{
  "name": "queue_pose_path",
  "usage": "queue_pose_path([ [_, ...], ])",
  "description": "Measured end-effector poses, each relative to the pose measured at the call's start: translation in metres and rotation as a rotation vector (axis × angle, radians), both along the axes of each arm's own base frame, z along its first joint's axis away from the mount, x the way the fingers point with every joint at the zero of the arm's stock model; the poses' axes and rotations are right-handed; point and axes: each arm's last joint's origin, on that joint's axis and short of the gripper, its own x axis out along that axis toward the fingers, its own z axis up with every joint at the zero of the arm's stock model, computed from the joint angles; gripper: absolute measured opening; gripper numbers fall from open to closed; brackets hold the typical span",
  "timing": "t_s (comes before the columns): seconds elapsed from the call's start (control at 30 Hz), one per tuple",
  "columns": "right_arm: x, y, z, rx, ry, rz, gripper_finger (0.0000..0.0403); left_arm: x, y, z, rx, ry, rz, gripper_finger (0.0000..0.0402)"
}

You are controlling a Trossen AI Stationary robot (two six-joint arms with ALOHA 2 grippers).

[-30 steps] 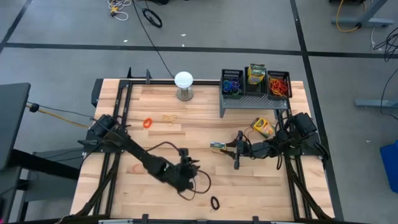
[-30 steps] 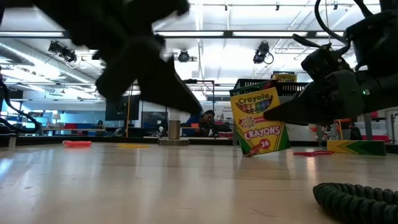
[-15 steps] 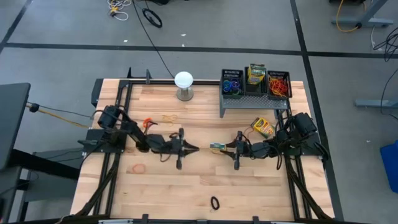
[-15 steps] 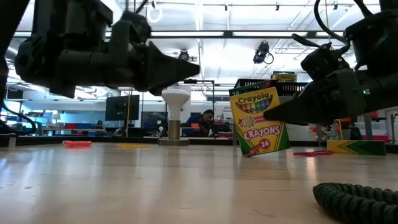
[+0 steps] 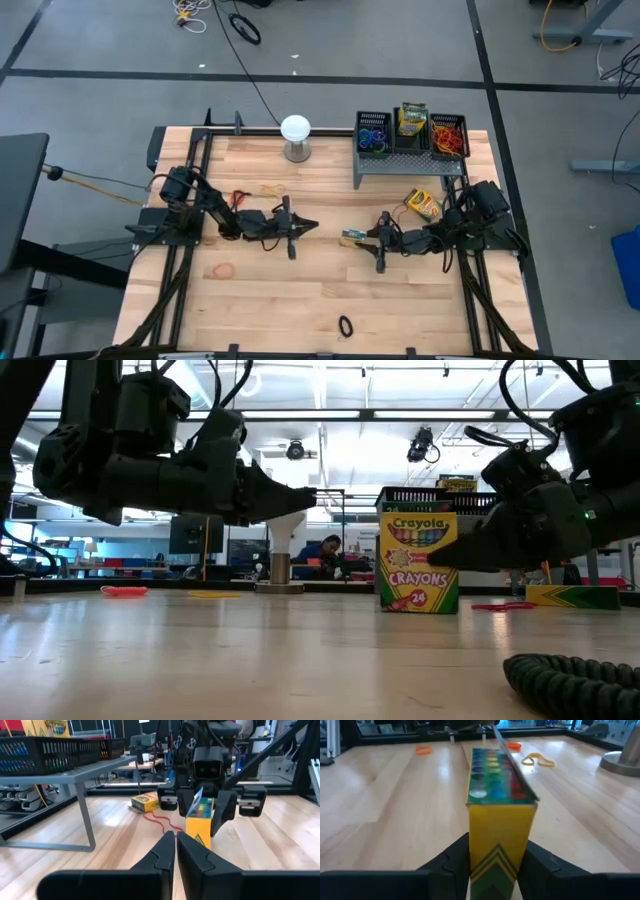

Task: Pick & Place Office Desk Supplies
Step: Put the yellow crayon box into the middle black basket on the shelf

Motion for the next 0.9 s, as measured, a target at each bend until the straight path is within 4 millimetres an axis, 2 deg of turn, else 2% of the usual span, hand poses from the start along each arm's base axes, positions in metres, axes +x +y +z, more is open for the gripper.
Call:
queue_pose_path([
  [0.6,-0.005,-0.002,-0.0036,0.031,0.026,-0.017,0.0239,0.0,-0.0006,-0.0043,0.004,0.043,-0.007,0.0025],
  [0.9,-0.005,-0.0026,-0.0031,0.007,0.024,-0.033,0.0263,0.0,-0.0006,-0.0042,0.005,0.043,-0.008,0.0025],
])
